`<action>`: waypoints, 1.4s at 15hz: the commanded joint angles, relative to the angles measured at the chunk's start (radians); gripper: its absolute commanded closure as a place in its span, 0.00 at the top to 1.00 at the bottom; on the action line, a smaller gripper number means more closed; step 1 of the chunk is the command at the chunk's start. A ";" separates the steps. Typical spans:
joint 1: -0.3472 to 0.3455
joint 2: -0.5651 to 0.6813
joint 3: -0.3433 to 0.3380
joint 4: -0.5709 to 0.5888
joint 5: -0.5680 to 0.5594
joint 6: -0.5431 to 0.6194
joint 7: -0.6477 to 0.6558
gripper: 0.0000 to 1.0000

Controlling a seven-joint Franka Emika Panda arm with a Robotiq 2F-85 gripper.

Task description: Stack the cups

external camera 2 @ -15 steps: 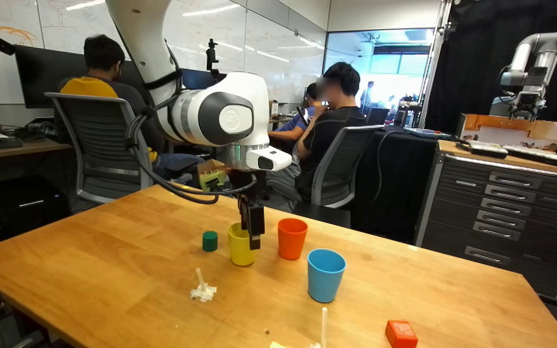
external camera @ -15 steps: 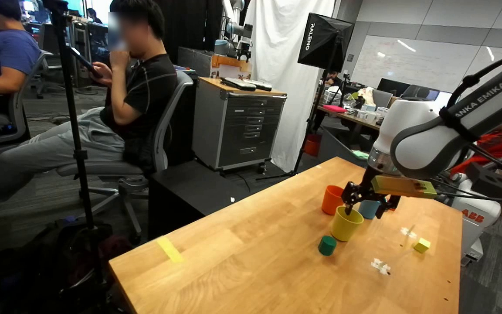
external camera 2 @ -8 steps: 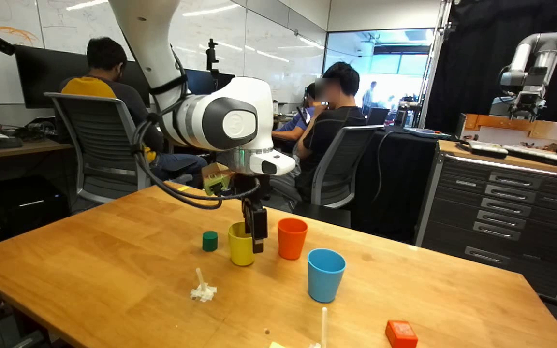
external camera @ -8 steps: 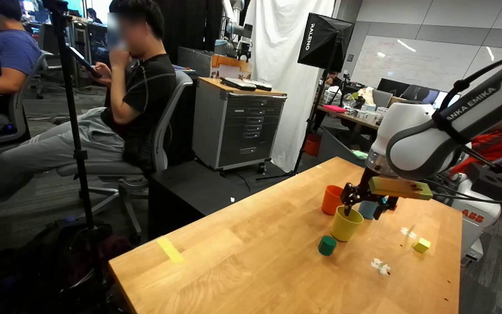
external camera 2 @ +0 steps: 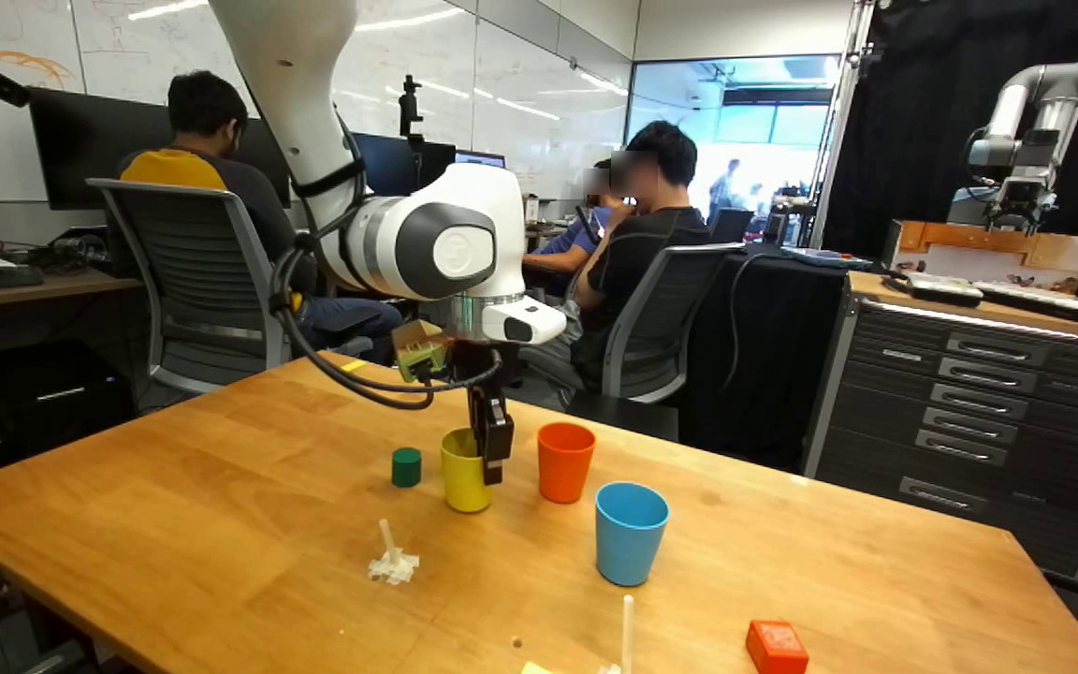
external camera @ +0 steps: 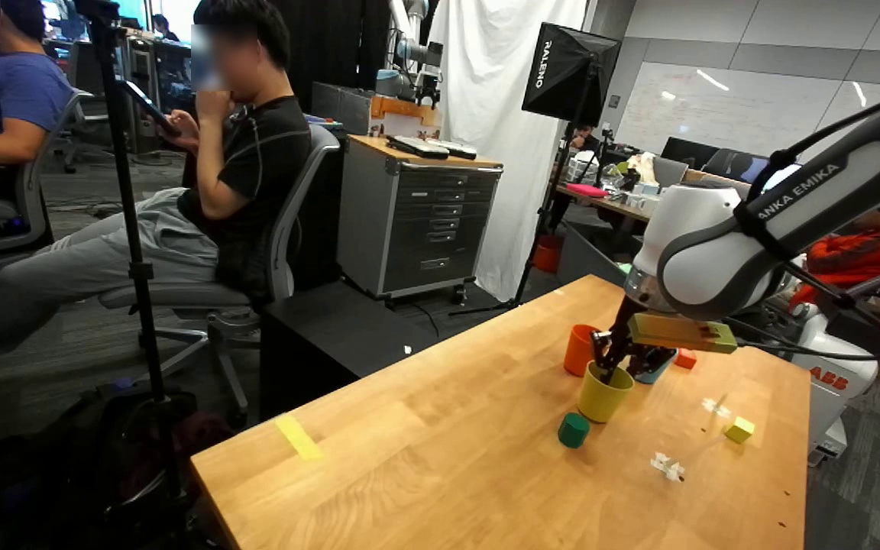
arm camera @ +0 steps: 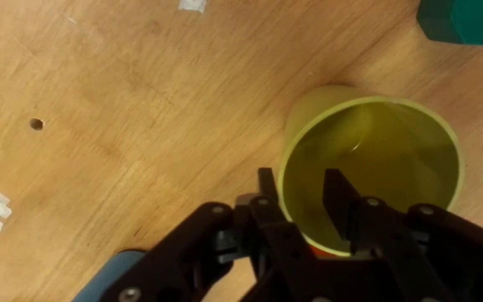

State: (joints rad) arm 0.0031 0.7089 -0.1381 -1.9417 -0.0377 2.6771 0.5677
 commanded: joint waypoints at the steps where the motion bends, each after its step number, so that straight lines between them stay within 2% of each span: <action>1: 0.039 0.039 -0.031 0.061 0.039 -0.021 -0.013 0.08; 3: 0.048 0.044 -0.038 0.069 0.038 -0.024 -0.007 0.02; 5: 0.052 0.036 -0.044 0.070 0.039 -0.027 -0.004 0.06; 14: 0.088 -0.030 -0.105 0.038 0.022 -0.010 0.019 0.06; 21: 0.053 -0.146 -0.021 0.004 0.074 -0.084 -0.060 0.06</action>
State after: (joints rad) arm 0.0690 0.6457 -0.1943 -1.8980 -0.0105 2.6442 0.5604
